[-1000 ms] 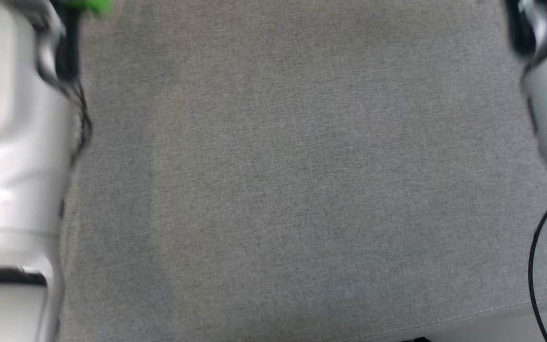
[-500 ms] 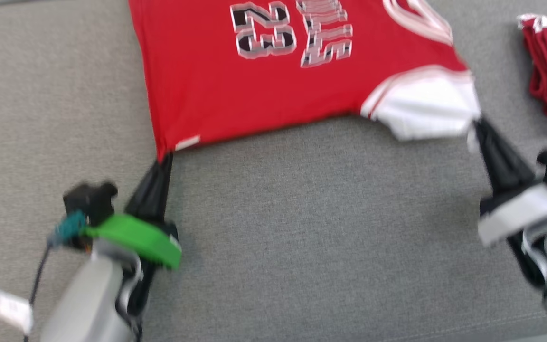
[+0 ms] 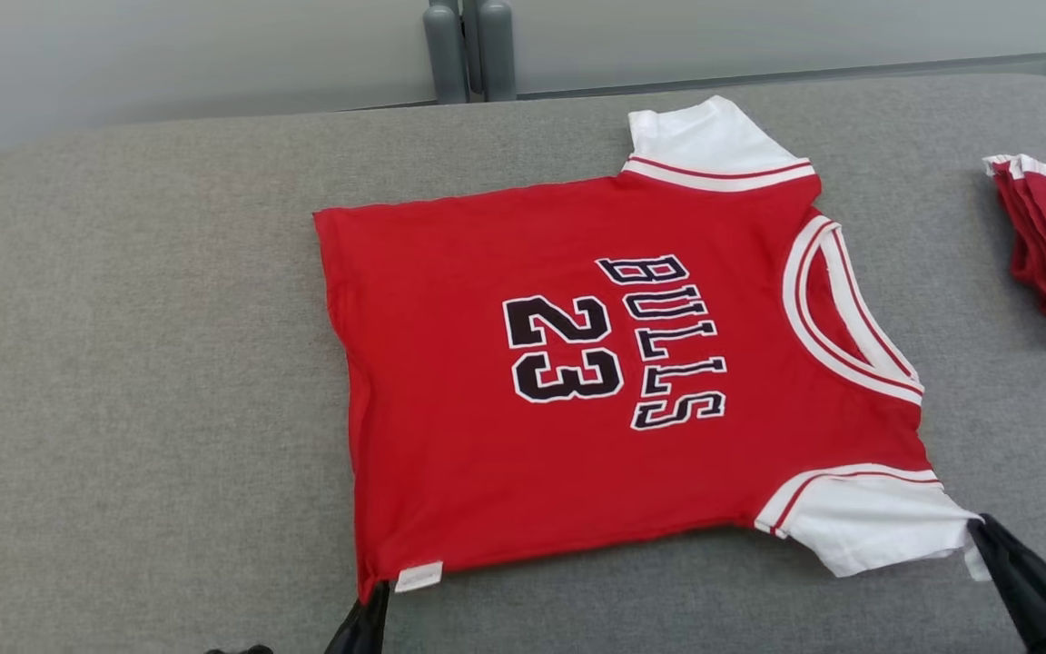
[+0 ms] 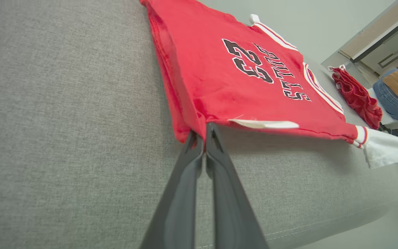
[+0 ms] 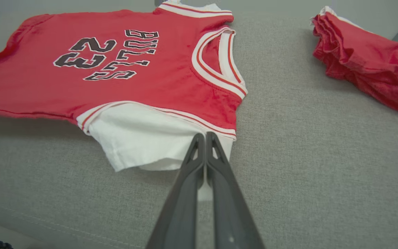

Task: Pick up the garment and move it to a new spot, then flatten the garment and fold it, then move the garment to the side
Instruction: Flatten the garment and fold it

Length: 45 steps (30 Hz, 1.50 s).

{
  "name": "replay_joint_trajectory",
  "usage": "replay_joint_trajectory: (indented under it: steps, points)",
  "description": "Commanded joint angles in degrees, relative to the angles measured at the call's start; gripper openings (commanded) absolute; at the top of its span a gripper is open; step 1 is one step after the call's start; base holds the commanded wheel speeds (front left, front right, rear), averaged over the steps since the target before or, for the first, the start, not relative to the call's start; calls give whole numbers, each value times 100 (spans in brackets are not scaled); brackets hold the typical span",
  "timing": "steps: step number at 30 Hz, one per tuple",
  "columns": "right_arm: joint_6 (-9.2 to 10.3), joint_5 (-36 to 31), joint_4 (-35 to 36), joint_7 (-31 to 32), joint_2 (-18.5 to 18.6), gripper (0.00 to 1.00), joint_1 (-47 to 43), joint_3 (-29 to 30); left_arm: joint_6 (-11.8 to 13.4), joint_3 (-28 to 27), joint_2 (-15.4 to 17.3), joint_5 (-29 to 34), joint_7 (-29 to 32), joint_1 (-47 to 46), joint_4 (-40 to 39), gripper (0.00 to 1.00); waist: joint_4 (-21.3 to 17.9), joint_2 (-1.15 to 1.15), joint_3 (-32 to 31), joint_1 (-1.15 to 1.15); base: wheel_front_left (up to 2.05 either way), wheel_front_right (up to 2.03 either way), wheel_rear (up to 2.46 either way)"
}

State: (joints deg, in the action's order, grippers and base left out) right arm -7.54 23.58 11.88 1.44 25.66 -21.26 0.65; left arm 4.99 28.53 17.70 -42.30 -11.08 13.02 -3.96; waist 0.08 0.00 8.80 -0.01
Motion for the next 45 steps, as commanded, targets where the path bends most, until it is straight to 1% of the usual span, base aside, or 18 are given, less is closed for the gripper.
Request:
replay_joint_trajectory:
  steps: [1, 3, 6, 10, 16, 19, 22, 26, 28, 30, 31, 32, 33, 35, 36, 39, 41, 45]
  points:
    - [12, -46, 136, 184, 120, 0, 9, 98, 53, 18, 109, 33, 108, -31, -122, 0, 171, 0, 9, 1, 0, 0, 0]
    - [12, -107, 285, 486, 269, 0, 182, 149, 73, 52, 148, 92, 296, -231, -280, 0, 196, 0, 37, 1, 0, 0, 0]
    - [12, -147, 393, 987, 663, 0, 637, 27, 89, 130, 170, 132, 663, -622, -398, 0, 233, 0, 104, 1, 0, 0, 0]
    - [11, 24, 340, 1683, 1336, 0, 1354, -430, 56, 164, 204, 163, 1141, -1293, -303, 0, 321, 0, 234, 1, 0, 0, 0]
    - [11, 437, 64, 2384, 2085, 0, 2482, -1122, 45, 210, 56, 96, 1684, -2166, 67, 0, 462, 0, 372, 1, 0, 0, 0]
    - [11, 518, -164, 2480, 2229, 0, 3113, -1488, 62, 232, -23, 86, 1907, -2543, 357, 0, 496, 0, 489, 1, 0, 0, 0]
    - [11, 547, -442, 2542, 2261, 0, 3708, -1899, 12, 262, -136, 100, 2043, -2908, 659, 0, 525, 0, 619, 1, 0, 0, 0]
    - [12, 539, -887, 2525, 2208, 0, 4418, -2367, -34, 306, -279, 130, 2139, -3359, 1165, 0, 577, 0, 782, 1, 0, 0, 0]
    - [12, 482, -1090, 2378, 2128, 0, 4748, -2500, 30, 325, -301, 237, 2132, -3551, 1402, 0, 573, 0, 868, 1, 0, 0, 0]
    - [11, 450, -1285, 2248, 2060, 0, 4949, -2695, 24, 322, -362, 222, 2056, -3662, 1580, 0, 566, 0, 914, 1, 0, 0, 0]
    - [12, 436, -1359, 2118, 2030, 1, 5062, -2710, -5, 306, -397, 188, 2024, -3687, 1636, 4, 566, 0, 927, 1, 0, 0, 0]
    - [12, 414, -1453, 1970, 1998, 62, 5164, -2734, -20, 270, -432, 151, 1967, -3703, 1691, 38, 566, 0, 935, 1, 0, 0, 0]
    - [12, 370, -1572, 1889, 1973, 100, 5194, -2784, -59, 267, -430, 136, 1928, -3720, 1739, 100, 561, 0, 937, 1, 0, 0, 0]
    - [12, 329, -1699, 1789, 1948, 100, 5152, -2841, -247, 277, -498, -4, 1826, -3664, 1726, 100, 548, 0, 924, 1, 0, 0, 0]
    - [12, 331, -1716, 1717, 1925, 100, 5117, -2819, -243, 216, -513, -11, 1753, -3598, 1729, 100, 538, 0, 904, 1, 0, 0, 0]
    - [12, 133, -1631, 1230, 1858, 100, 4916, -2471, -6, -5, -398, 94, 1362, -3369, 1588, 100, 465, 0, 846, 1, 0, 0, 0]
    - [11, 88, -1511, 1032, 1731, 100, 4585, -2176, 86, -96, -405, -40, 1253, -3056, 1329, 100, 393, 0, 802, 1, 0, 0, 0]
    - [12, 30, -1180, 1215, 1690, 100, 3774, -1691, 225, -148, -211, -200, 1330, -2447, 819, 100, 305, 0, 853, 1, 0, 0, 0]
